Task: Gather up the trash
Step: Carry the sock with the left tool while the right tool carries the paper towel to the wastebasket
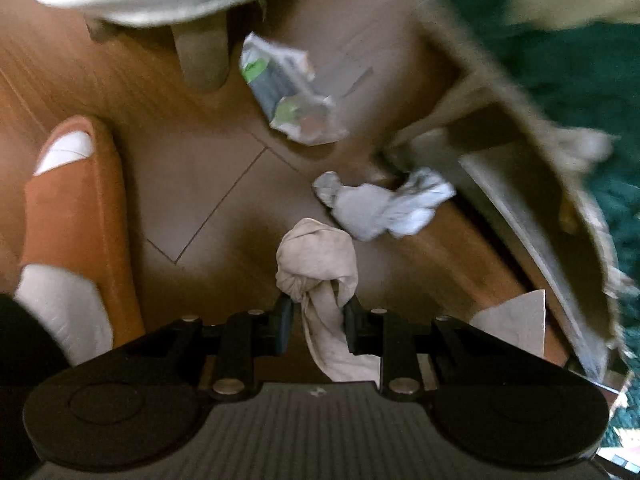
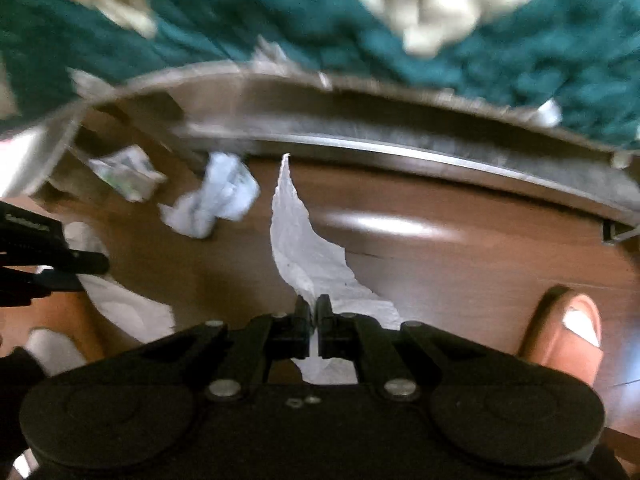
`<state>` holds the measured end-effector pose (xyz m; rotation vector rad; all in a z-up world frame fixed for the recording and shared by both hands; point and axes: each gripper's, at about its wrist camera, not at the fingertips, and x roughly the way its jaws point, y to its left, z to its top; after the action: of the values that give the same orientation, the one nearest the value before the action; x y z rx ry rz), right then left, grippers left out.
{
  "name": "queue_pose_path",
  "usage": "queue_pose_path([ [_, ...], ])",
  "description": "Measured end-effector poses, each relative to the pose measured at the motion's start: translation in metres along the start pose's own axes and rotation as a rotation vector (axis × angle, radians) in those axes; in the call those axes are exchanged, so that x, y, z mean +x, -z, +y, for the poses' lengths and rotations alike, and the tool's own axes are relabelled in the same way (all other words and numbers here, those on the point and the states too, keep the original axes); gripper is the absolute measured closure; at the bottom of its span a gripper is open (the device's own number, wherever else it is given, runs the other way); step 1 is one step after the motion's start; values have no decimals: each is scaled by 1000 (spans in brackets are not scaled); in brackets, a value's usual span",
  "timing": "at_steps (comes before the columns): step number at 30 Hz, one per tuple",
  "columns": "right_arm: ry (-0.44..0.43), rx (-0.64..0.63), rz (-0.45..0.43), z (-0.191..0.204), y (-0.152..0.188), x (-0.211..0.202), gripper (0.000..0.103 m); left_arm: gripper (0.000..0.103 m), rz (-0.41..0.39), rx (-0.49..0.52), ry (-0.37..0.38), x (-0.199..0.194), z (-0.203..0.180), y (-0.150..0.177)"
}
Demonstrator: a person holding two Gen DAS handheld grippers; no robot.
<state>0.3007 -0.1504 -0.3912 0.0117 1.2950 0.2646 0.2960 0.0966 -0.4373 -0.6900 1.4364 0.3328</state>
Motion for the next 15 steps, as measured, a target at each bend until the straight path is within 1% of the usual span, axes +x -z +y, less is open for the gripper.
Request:
queue_pose_path([
  [4, -28, -19, -66, 10, 4, -52, 101, 78, -57, 45, 37, -54, -10, 17],
  [7, -57, -31, -122, 17, 11, -91, 101, 78, -102, 77, 68, -93, -11, 33],
  [11, -78, -87, -213, 28, 23, -146, 101, 78, -170, 128, 117, -146, -9, 56],
  [15, -92, -123, -295, 34, 36, -196, 101, 78, -230, 154, 166, -192, -7, 74],
])
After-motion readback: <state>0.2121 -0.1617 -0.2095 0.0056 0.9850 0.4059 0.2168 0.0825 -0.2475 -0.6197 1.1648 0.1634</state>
